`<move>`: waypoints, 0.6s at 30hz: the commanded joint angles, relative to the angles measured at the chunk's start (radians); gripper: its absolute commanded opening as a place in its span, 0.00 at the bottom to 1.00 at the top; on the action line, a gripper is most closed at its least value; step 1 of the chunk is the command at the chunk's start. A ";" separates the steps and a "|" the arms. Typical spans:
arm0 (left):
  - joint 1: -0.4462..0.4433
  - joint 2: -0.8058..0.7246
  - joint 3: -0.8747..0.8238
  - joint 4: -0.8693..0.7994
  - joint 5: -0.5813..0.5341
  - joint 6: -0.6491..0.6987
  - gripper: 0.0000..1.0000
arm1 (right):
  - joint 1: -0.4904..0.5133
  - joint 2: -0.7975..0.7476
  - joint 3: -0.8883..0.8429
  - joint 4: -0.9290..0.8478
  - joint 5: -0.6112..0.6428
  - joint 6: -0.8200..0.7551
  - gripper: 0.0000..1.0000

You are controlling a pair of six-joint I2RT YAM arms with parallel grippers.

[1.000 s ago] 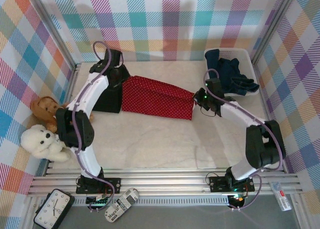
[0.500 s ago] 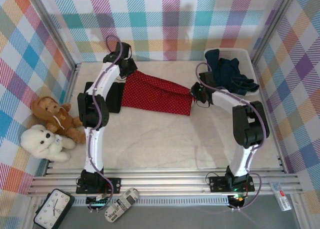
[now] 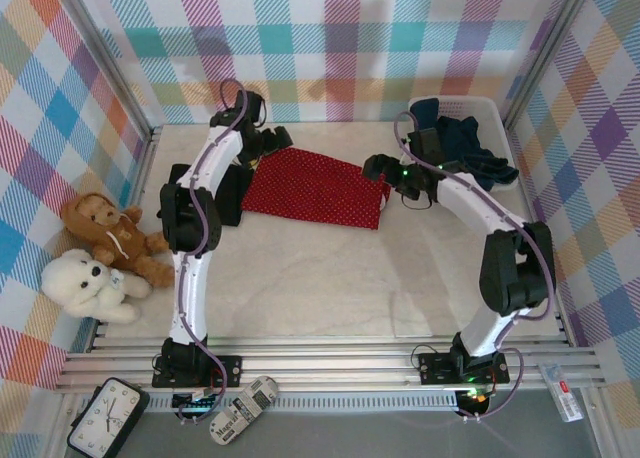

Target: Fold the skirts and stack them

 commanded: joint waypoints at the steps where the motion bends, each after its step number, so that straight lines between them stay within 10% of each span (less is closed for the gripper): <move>1: -0.020 -0.040 -0.047 0.062 0.113 -0.016 1.00 | 0.046 0.036 -0.017 0.066 -0.143 -0.004 0.99; 18: -0.070 0.142 -0.102 0.088 0.198 -0.072 1.00 | 0.166 0.360 0.121 -0.010 0.103 0.129 0.99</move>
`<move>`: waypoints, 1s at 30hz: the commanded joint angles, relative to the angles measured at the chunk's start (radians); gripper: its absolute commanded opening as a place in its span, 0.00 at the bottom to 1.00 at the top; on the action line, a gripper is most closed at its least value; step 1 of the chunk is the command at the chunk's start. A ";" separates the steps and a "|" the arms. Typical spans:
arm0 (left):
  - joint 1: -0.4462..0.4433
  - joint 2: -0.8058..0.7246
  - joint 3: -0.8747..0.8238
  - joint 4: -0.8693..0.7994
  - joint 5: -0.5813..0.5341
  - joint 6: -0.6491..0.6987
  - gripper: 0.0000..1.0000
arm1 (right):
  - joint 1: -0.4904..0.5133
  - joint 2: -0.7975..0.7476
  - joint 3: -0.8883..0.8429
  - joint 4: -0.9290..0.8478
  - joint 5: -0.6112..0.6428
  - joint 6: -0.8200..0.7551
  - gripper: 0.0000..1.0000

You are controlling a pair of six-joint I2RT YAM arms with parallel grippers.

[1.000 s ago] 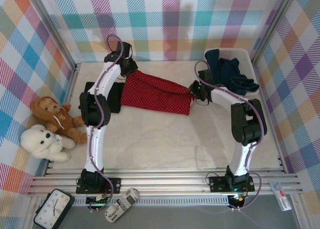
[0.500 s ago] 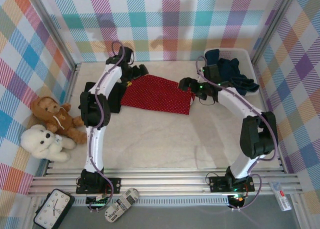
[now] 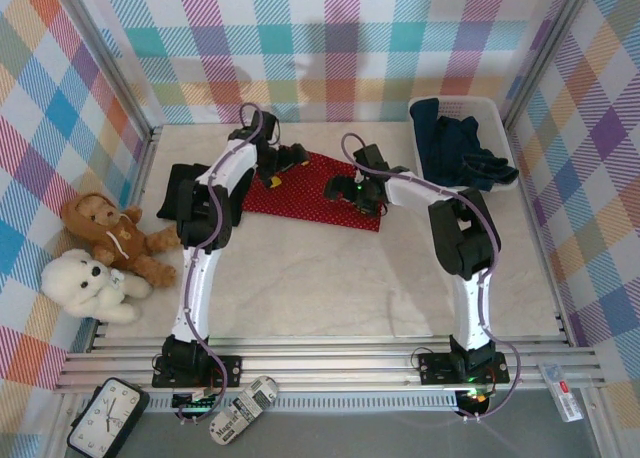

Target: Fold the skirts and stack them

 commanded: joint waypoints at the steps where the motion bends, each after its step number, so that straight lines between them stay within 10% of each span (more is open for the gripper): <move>1: -0.046 -0.024 -0.128 -0.023 0.020 -0.004 1.00 | -0.005 -0.049 -0.086 -0.047 0.045 -0.003 0.99; 11: -0.155 -0.490 -0.773 0.214 0.073 -0.146 1.00 | -0.007 -0.399 -0.427 -0.059 -0.060 -0.131 0.99; 30: -0.111 -0.152 -0.340 0.044 -0.163 -0.066 1.00 | -0.054 -0.161 -0.218 0.111 0.232 0.014 0.99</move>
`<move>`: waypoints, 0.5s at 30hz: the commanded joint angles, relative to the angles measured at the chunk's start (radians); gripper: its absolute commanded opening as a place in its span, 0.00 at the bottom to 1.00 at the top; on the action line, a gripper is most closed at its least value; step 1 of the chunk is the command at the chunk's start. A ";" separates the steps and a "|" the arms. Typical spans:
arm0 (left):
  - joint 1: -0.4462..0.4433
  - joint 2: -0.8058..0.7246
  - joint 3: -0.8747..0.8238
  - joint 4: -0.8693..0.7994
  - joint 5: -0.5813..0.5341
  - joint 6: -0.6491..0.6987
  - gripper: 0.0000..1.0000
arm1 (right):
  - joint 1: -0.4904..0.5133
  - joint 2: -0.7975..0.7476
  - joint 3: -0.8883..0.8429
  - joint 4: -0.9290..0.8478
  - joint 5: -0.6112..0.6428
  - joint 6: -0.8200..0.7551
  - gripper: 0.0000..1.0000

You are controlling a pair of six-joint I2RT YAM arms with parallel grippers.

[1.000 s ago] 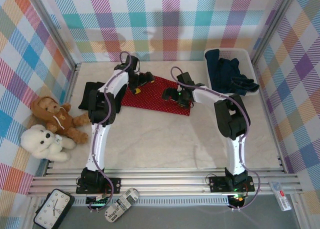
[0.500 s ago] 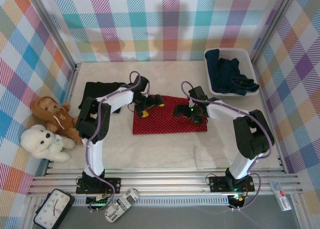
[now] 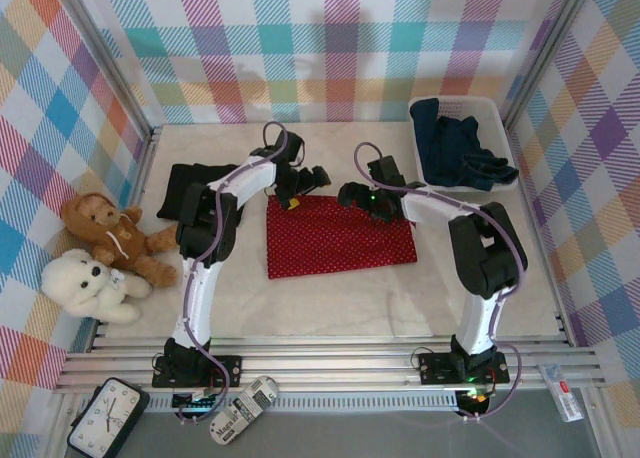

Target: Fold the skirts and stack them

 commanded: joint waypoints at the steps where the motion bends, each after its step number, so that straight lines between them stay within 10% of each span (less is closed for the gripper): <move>1: 0.021 0.046 -0.003 -0.081 -0.119 0.031 1.00 | -0.045 0.028 0.033 -0.035 0.086 0.031 0.99; 15: 0.023 -0.047 0.000 -0.113 -0.024 0.109 1.00 | -0.071 -0.305 -0.224 -0.132 0.124 -0.044 0.99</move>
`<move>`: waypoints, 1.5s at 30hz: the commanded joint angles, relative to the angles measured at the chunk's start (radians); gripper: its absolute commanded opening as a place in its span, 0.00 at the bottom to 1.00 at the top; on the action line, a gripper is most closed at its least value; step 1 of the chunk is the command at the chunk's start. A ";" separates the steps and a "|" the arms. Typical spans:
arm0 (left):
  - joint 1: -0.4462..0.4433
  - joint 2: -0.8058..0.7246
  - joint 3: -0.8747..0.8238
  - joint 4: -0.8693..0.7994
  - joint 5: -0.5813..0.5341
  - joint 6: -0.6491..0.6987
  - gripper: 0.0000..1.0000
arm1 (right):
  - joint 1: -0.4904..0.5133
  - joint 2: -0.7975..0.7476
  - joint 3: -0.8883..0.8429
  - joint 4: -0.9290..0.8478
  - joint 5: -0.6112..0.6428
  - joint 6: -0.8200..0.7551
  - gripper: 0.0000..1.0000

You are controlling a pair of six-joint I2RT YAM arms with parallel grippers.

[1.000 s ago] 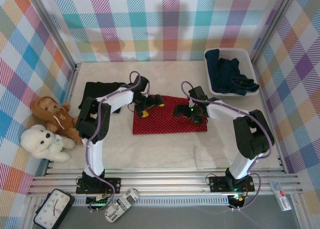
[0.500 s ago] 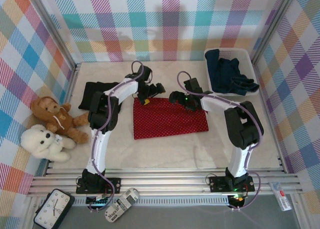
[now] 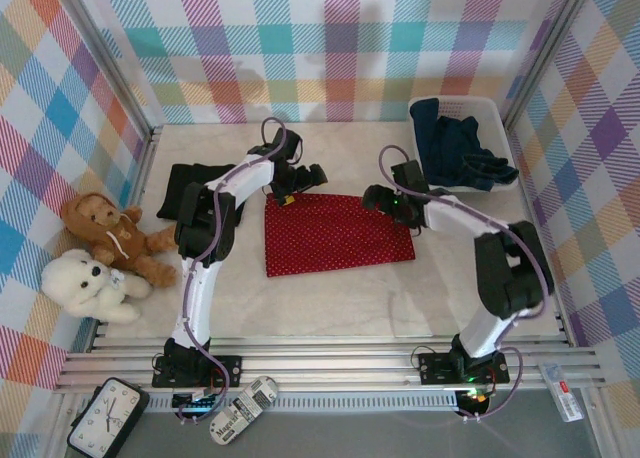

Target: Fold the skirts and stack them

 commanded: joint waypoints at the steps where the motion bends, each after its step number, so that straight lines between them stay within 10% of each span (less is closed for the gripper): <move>1: 0.016 -0.049 0.016 -0.119 0.021 0.047 1.00 | -0.005 -0.073 -0.067 -0.076 0.050 -0.032 0.97; 25: 0.016 0.019 -0.024 -0.136 0.044 0.034 1.00 | -0.018 0.108 0.038 -0.165 0.066 -0.198 0.69; 34: 0.016 0.021 -0.033 -0.139 0.033 0.035 1.00 | -0.047 0.005 -0.045 0.029 -0.394 -0.280 0.11; 38: 0.020 0.025 -0.033 -0.145 0.023 0.041 1.00 | -0.120 0.021 -0.101 0.048 -0.558 -0.229 0.04; 45: 0.029 0.031 -0.041 -0.148 0.015 0.044 1.00 | -0.228 0.104 -0.169 0.049 -0.499 -0.156 0.06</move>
